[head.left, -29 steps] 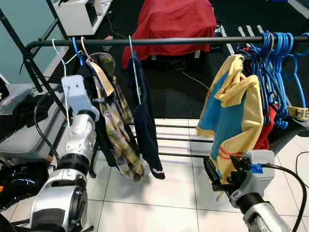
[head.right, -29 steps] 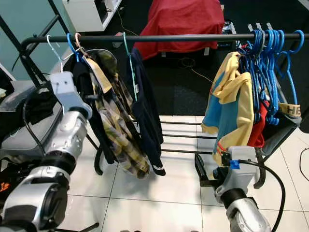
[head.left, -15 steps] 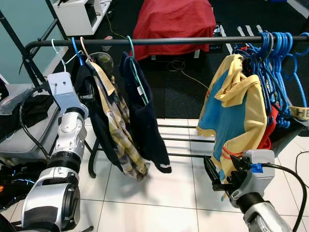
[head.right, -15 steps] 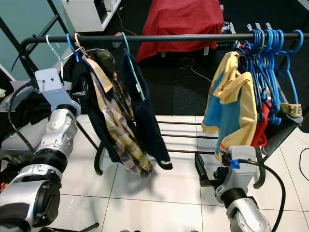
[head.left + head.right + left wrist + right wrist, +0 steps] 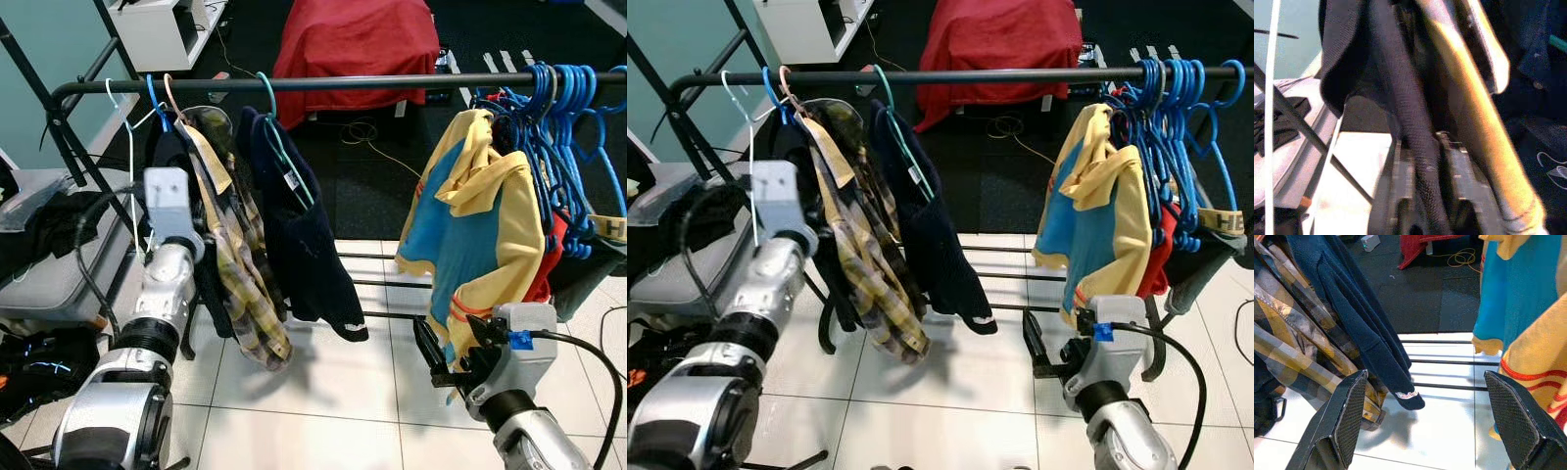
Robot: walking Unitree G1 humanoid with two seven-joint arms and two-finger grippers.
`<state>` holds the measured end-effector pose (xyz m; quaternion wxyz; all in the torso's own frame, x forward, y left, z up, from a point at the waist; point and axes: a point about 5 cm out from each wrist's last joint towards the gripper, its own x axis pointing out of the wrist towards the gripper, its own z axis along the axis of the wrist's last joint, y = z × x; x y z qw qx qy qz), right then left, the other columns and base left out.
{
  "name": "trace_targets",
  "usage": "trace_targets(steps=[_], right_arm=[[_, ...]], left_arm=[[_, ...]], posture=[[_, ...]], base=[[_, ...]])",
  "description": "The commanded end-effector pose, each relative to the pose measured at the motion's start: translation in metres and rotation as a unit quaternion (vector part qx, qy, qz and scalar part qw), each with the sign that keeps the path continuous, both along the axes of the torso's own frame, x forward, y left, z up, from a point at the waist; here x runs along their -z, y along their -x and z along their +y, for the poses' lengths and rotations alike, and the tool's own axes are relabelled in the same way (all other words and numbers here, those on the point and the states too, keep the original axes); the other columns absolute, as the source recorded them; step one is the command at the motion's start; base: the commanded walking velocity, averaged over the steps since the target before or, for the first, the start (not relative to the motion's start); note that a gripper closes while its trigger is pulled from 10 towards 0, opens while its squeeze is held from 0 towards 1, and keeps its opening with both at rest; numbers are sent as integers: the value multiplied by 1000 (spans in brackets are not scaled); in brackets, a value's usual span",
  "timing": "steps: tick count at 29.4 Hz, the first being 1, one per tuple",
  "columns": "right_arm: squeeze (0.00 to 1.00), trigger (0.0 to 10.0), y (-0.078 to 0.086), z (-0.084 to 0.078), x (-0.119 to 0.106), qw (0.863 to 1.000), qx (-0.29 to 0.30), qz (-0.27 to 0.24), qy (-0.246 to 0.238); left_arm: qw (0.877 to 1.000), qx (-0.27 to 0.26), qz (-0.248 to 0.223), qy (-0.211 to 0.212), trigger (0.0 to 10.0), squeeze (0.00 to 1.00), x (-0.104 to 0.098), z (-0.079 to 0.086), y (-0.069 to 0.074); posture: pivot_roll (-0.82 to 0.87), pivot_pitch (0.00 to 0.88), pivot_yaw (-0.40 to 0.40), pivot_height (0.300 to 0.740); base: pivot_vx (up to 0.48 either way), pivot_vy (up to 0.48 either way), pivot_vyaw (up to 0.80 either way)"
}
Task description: Hang hanger
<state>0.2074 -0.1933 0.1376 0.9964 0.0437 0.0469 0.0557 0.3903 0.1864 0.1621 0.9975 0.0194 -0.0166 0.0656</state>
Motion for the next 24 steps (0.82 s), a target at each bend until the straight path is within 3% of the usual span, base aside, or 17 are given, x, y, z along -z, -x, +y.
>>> trace_targets(steps=[1,9,10,14,16,18,20,21,22,24], right_arm=[[0,10000,3,2,-1,1000,-1,0,-8],[0,10000,0,2,0,1000,0,0,-9],[0,10000,-1,1,0,1000,1,-1,-9],[0,10000,-1,1,0,1000,1,-1,-9],[0,10000,-3,1,2,1000,1,-1,-10],[0,10000,-3,1,2,1000,1,-1,-10],[0,10000,-5,0,3,1000,0,-1,-11],[0,10000,-5,0,3,1000,0,-1,-11],[0,10000,-5,0,3,1000,0,-1,-12],[0,10000,-5,0,3,1000,0,-1,-12]], left_arm=[[999,2,31,-13,0,0,14,1,3],[998,-11,47,-29,0,0,17,8,4],[1000,-13,14,-24,0,0,6,10,2],[1000,-13,14,-24,0,0,6,10,2],[995,-13,-95,-7,0,0,-34,19,1],[995,-13,-95,-7,0,0,-34,19,1],[985,-15,-172,10,314,0,-60,35,10],[985,-15,-172,10,314,0,-60,35,10],[981,-14,-194,19,2902,0,-66,42,16],[981,-14,-194,19,2902,0,-66,42,16]], posture=[[-243,226,112,740],[-241,214,117,740],[-240,206,116,740],[-240,206,116,740],[-231,189,115,740],[-231,189,115,740],[-221,178,111,740],[-221,178,111,740],[-218,176,109,740],[-218,176,109,740]], base=[[0,0,0],[0,0,0],[0,0,0],[0,0,0],[0,0,0],[0,0,0],[0,0,0],[0,0,0],[0,0,0],[0,0,0]])
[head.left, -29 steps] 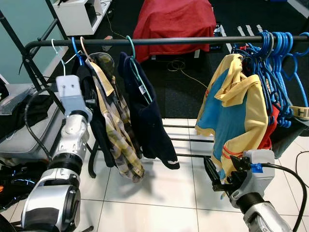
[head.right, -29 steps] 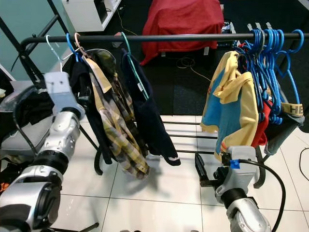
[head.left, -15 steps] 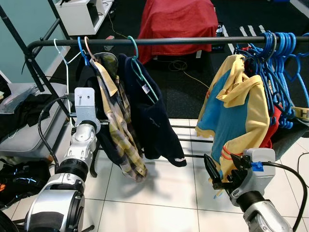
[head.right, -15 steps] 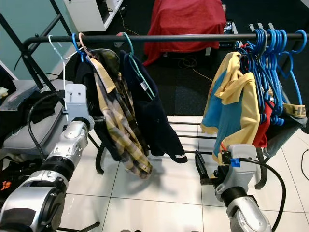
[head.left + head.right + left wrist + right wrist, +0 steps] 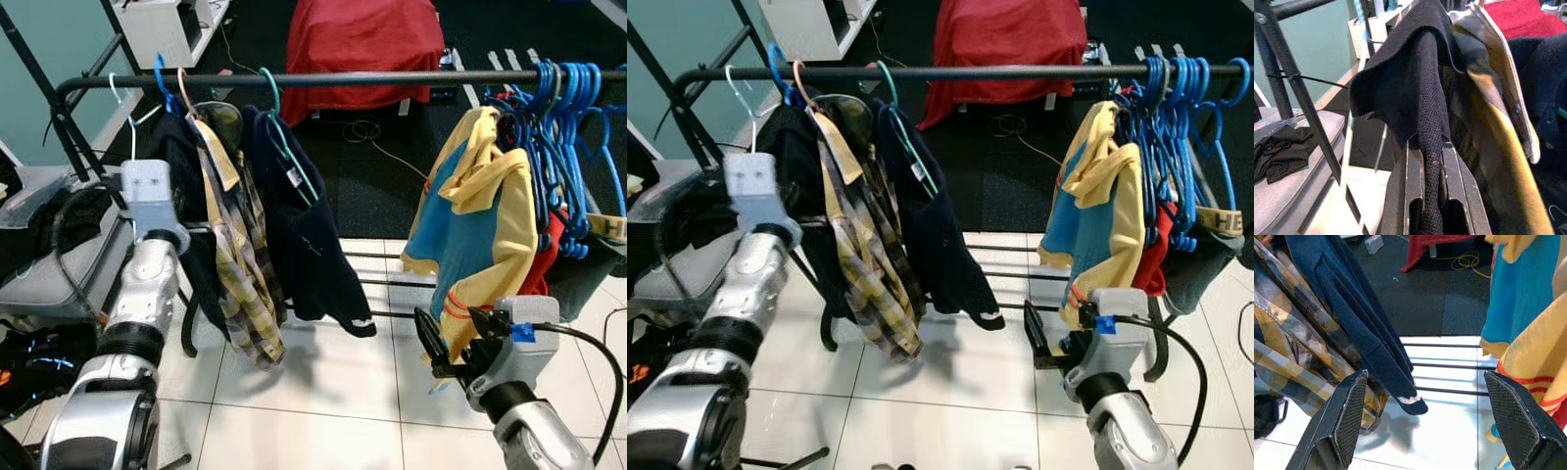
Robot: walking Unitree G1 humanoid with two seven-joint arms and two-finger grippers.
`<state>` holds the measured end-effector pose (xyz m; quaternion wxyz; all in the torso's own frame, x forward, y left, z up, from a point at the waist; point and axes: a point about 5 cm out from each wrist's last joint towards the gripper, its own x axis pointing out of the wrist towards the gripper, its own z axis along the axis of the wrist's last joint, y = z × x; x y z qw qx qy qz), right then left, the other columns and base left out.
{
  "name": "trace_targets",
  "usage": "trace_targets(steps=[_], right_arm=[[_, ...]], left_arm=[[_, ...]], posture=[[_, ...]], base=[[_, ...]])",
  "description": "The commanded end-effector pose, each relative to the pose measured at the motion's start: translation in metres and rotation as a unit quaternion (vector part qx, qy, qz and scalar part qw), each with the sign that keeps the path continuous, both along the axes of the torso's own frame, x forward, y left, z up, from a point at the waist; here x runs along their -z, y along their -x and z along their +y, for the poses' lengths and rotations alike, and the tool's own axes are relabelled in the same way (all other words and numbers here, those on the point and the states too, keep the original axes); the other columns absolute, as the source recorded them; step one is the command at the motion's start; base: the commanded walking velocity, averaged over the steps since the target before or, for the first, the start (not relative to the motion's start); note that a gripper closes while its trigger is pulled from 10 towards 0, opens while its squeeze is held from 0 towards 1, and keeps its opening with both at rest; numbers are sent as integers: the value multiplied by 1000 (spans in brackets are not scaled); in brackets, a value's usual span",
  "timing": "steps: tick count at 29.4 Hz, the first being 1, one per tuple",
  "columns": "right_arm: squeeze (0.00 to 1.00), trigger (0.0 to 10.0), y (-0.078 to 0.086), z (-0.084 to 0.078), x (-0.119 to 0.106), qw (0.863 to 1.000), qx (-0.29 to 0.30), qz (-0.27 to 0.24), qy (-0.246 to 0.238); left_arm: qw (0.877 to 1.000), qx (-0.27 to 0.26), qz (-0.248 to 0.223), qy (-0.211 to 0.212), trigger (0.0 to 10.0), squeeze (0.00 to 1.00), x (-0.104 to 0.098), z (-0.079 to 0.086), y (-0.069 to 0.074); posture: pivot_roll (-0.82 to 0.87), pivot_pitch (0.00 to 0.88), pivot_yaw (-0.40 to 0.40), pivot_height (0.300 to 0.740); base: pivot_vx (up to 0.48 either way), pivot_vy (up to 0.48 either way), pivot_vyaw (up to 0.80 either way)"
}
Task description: Hang hanger
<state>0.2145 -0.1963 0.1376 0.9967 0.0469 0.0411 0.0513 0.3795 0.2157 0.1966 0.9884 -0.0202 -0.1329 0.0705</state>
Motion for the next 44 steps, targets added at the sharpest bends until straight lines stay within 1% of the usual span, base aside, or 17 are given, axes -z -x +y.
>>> trace_targets(steps=[1,2,3,11,14,17,18,24,26,31,33,35,36,37,39,41,44], right_arm=[[0,10000,2,2,4,1000,-6,5,-10],[0,10000,2,2,4,1000,-6,5,-10],[0,10000,1,2,4,1000,-8,6,-11],[0,10000,0,2,5,1000,-10,7,-13],[0,10000,-1,2,4,1000,-10,8,-16],[0,10000,-1,2,4,1000,-10,8,-16],[0,10000,-2,1,4,1000,-11,8,-17],[0,10000,-2,0,4,1000,-12,8,-17],[0,10000,-5,-1,5,1000,-17,9,-18],[0,10000,-6,-1,5,1000,-18,10,-19],[0,10000,-7,-1,5,1000,-22,10,-19],[0,10000,-8,-1,5,999,-24,10,-20],[0,10000,-8,-1,5,999,-24,10,-20],[0,10000,-9,-2,5,999,-25,10,-26],[0,10000,-9,-2,5,999,-25,10,-26],[0,10000,-10,-2,5,999,-31,9,-36],[0,10000,-12,0,2,995,-78,10,-54]], left_arm=[[996,-14,-91,-8,7686,0,-36,17,10],[996,-14,-91,-8,7686,0,-36,17,10],[995,-14,-94,-11,10000,0,-35,21,15],[997,-12,-68,-30,10000,0,-11,30,31],[998,-10,-53,-34,10000,0,4,35,45],[998,-10,-53,-34,10000,0,4,35,45],[998,-10,-48,-39,10000,0,12,37,54],[998,-3,-47,-38,10000,0,17,37,64],[998,46,-42,-16,10000,0,24,38,80],[997,61,-42,3,10000,0,24,43,83],[991,117,-43,54,10000,0,24,53,90],[985,152,-34,74,10000,0,30,57,94],[985,152,-34,74,10000,0,30,57,94],[978,193,-20,75,10000,0,38,61,101],[978,193,-20,75,10000,0,38,61,101],[974,214,-9,75,10000,0,43,70,107],[966,246,-8,79,10000,0,35,102,122]], posture=[[-214,173,107,740],[-214,173,107,740],[-211,170,105,740],[-203,177,107,740],[-193,184,102,740],[-193,184,102,740],[-188,186,96,740],[-179,187,90,740],[-173,181,75,740],[-172,181,73,740],[-169,171,68,740],[-169,171,69,740],[-169,171,69,740],[-170,167,69,740],[-170,167,69,740],[-171,166,71,740],[-161,159,71,740]], base=[[0,0,0],[0,0,0],[0,0,0],[0,0,0],[0,0,0],[0,0,0],[0,0,0],[0,0,0],[0,0,0],[0,0,0],[0,0,0],[0,0,0],[0,0,0],[0,0,0],[0,0,0],[0,0,0],[0,0,0]])
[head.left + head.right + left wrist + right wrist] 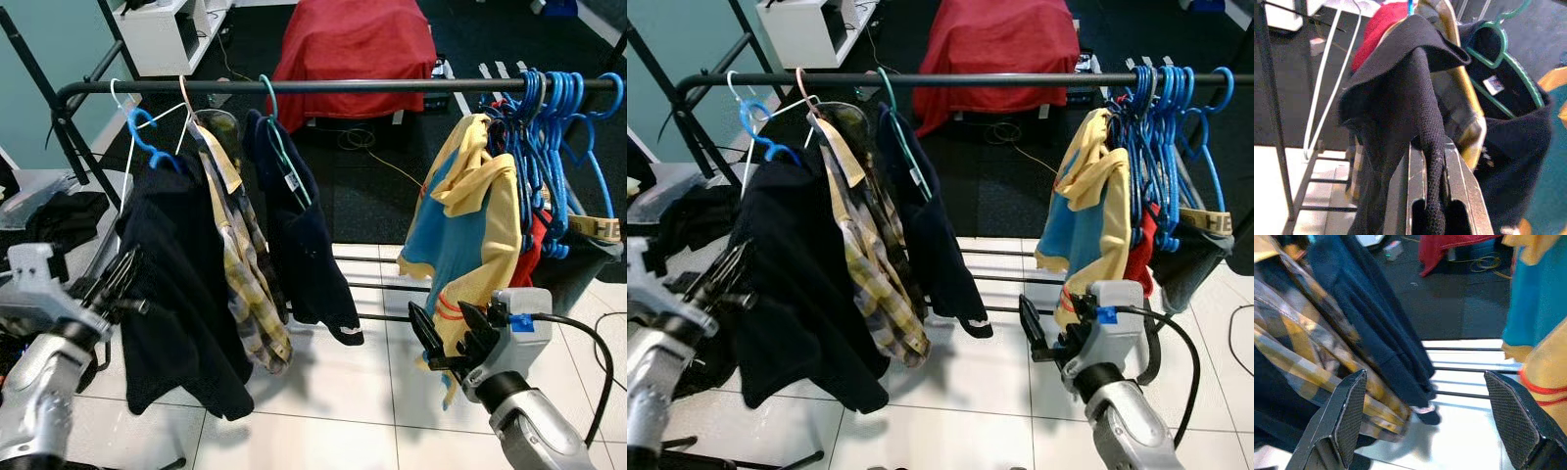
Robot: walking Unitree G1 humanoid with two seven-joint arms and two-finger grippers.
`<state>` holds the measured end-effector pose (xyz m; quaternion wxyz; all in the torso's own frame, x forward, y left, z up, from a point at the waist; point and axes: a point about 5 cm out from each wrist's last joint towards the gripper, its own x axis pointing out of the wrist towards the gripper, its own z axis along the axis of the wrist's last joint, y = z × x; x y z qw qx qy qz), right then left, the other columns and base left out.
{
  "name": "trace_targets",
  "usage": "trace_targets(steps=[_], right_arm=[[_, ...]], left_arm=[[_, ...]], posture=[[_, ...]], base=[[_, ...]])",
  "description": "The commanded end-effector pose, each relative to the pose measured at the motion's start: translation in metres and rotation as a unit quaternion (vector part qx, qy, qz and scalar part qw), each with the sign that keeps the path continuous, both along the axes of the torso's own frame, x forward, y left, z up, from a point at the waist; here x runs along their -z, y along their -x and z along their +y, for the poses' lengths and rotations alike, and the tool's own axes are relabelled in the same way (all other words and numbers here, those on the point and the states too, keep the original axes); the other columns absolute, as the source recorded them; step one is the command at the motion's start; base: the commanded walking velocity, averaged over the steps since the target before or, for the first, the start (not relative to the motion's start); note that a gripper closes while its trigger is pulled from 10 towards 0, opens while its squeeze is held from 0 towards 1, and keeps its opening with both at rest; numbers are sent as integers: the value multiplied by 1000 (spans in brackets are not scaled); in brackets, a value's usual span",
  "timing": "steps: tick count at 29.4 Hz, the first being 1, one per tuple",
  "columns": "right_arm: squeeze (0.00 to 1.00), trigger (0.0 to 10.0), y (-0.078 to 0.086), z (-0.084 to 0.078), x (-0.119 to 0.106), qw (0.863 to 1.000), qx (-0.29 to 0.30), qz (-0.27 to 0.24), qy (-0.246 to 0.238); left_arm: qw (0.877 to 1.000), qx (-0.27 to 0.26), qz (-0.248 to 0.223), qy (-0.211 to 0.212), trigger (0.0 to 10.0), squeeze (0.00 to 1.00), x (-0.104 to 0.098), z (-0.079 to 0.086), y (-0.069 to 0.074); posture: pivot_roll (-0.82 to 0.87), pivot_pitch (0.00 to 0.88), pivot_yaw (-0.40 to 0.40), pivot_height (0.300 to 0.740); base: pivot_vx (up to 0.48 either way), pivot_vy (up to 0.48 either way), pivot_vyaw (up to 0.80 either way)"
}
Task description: Hang hanger
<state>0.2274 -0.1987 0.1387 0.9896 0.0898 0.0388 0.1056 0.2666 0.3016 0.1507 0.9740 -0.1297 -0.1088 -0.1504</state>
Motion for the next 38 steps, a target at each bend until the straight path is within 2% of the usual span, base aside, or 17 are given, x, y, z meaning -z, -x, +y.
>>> trace_targets(steps=[1,8,10,13,15,18,25,26,27,28,30,32,33,34,36,37,38], right_arm=[[0,10000,1,2,3,1000,-26,12,-8],[0,10000,0,3,3,999,-38,12,-5],[0,10000,-6,5,0,998,-54,7,12],[0,10000,-16,6,-5,996,-78,-4,39],[0,10000,-16,6,-6,996,-79,-4,39],[0,10000,-17,1,-5,996,-83,-1,43],[0,10000,-17,-2,-5,995,-89,1,45],[0,10000,-18,-3,-5,994,-94,2,46],[0,10000,-18,-3,-5,994,-94,2,46],[0,10000,-19,-4,-5,994,-102,3,48],[0,10000,-19,-4,-5,994,-102,3,48],[0,10000,-20,-3,-10,991,-127,-1,41],[0,10000,-20,-3,-10,991,-127,-1,41],[0,10000,-19,-2,-13,989,-141,-6,33],[0,10000,-19,-2,-13,989,-141,-6,33],[0,10000,-15,-2,-19,987,-162,-15,11],[0,10000,-15,-2,-19,987,-162,-15,11]], left_arm=[[1000,12,-19,2,10000,0,-10,16,9],[999,24,-22,2,10000,0,-14,20,12],[998,51,-29,-10,10000,0,-23,24,16],[979,182,-44,-79,10000,0,-42,21,38],[975,199,-43,-86,10000,0,-44,21,42],[975,182,-51,-113,10000,0,-68,58,60],[965,218,-68,-127,10000,0,-88,71,76],[956,253,-81,-122,10000,0,-97,66,81],[956,253,-81,-122,10000,0,-97,66,81],[941,304,-89,-121,10000,0,-102,52,82],[941,304,-89,-121,10000,0,-102,52,82],[903,399,-90,-130,10000,0,-105,19,80],[903,399,-90,-130,10000,0,-105,19,80],[889,427,-89,-138,10000,0,-105,8,79],[889,427,-89,-138,10000,0,-105,8,79],[878,447,-93,-147,10000,0,-108,0,77],[878,447,-93,-147,10000,0,-108,0,77]], posture=[[-161,159,71,740],[-160,157,72,740],[-153,145,69,740],[-155,133,60,740],[-155,133,60,740],[-139,125,52,740],[-131,120,45,740],[-128,119,41,740],[-128,119,41,740],[-123,117,36,740],[-123,117,36,740],[-130,116,34,740],[-130,116,34,740],[-139,119,37,740],[-139,119,37,740],[-143,120,38,740],[-143,120,38,740]], base=[[0,0,0],[0,0,0],[0,0,0],[0,0,0],[0,0,0],[0,0,0],[0,0,0],[0,0,0],[0,0,0],[0,0,0],[0,0,0],[0,0,0],[0,0,0],[0,0,0],[0,0,0],[0,0,0],[0,0,0]])
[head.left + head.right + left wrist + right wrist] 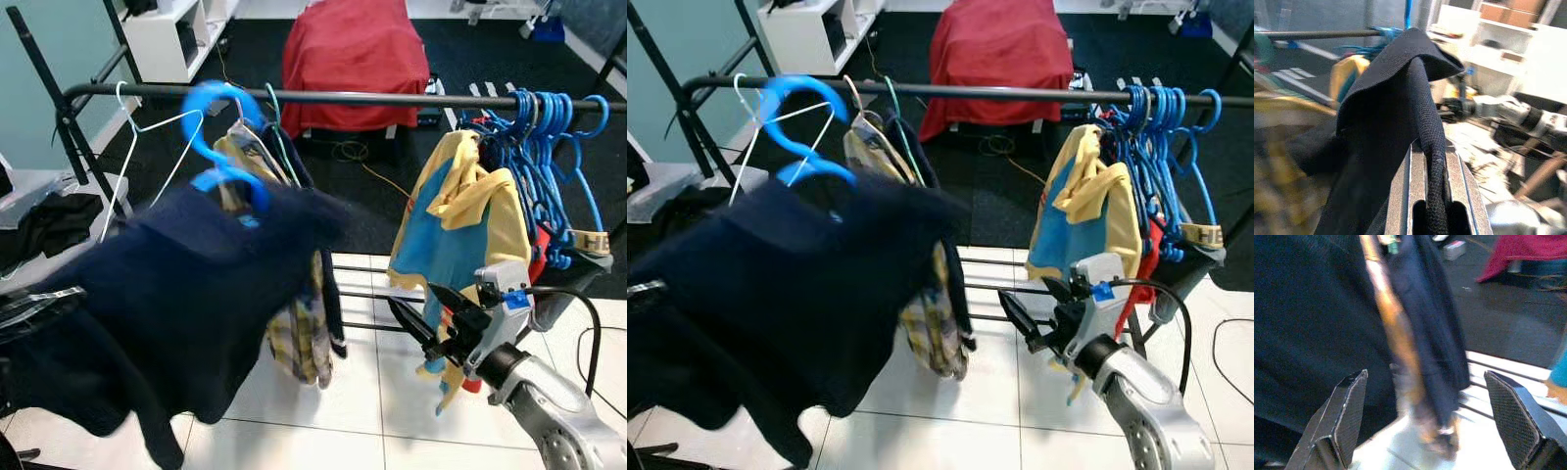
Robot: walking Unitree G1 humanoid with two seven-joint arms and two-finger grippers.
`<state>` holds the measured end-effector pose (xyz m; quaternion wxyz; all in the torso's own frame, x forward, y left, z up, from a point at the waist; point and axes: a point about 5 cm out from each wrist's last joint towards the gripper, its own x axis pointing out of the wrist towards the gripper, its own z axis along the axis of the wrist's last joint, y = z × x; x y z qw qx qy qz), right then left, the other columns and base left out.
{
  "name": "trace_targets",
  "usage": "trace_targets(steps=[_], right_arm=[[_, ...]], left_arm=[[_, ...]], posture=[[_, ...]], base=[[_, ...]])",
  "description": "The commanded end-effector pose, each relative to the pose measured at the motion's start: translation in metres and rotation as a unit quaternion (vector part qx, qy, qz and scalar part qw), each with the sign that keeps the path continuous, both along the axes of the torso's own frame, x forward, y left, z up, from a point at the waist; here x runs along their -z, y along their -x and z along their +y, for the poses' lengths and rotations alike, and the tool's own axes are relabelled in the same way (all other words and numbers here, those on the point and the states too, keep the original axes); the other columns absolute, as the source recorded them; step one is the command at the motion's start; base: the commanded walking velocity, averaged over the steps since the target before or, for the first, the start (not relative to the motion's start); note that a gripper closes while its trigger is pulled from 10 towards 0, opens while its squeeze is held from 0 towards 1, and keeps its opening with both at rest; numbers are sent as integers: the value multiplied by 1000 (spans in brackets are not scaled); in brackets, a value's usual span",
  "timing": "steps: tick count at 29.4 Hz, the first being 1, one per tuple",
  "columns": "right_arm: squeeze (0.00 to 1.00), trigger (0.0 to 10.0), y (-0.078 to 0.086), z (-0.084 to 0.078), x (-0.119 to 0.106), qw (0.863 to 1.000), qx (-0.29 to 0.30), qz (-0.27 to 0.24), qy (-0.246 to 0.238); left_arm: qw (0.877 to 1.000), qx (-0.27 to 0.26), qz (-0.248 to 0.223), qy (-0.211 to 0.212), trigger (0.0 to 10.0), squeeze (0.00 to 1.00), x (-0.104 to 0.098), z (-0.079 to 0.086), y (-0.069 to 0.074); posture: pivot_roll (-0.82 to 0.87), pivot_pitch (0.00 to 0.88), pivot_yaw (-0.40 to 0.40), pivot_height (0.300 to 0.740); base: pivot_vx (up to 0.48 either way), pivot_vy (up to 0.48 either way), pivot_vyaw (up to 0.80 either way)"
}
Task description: Hang hanger
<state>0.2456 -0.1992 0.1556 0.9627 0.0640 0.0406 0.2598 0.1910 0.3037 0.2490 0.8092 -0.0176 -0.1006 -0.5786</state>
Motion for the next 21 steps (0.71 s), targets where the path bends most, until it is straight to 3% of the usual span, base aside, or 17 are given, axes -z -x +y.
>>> trace_targets(steps=[1,6,11,13,14,15,16,18,21], right_arm=[[0,10000,3,-2,-2,1000,-5,0,-6],[0,10000,23,-13,-27,993,-78,-36,-76],[0,10000,30,-17,-39,988,-102,-63,-100],[0,10000,54,-30,-79,959,-153,-168,-168],[0,10000,54,-30,-79,959,-153,-168,-168],[0,10000,63,-34,-90,947,-168,-200,-185],[0,10000,63,-34,-90,947,-168,-200,-185],[0,10000,79,-41,-99,937,-199,-224,-180],[0,10000,83,-42,-95,941,-208,-212,-161]], left_arm=[[1000,19,-13,-8,10000,0,-10,-2,2],[996,84,-34,-19,10000,0,-31,-9,-4],[994,102,-40,-18,10000,0,-34,-14,-9],[991,124,-51,6,10000,0,-29,-32,-22],[991,124,-51,6,10000,0,-29,-32,-22],[990,130,-53,16,10000,0,-27,-38,-26],[990,130,-53,16,10000,0,-27,-38,-26],[988,137,-62,35,10000,0,-27,-45,-32],[987,136,-72,46,10000,0,-30,-46,-35]], posture=[[-143,120,38,740],[-137,131,49,740],[-138,131,51,740],[-161,136,58,740],[-161,136,58,740],[-163,137,58,740],[-163,137,58,740],[-174,139,68,740],[-175,140,70,740]], base=[[0,0,0],[0,0,0],[0,0,0],[0,0,0],[0,0,0],[0,0,0],[0,0,0],[0,0,0],[0,0,0]])
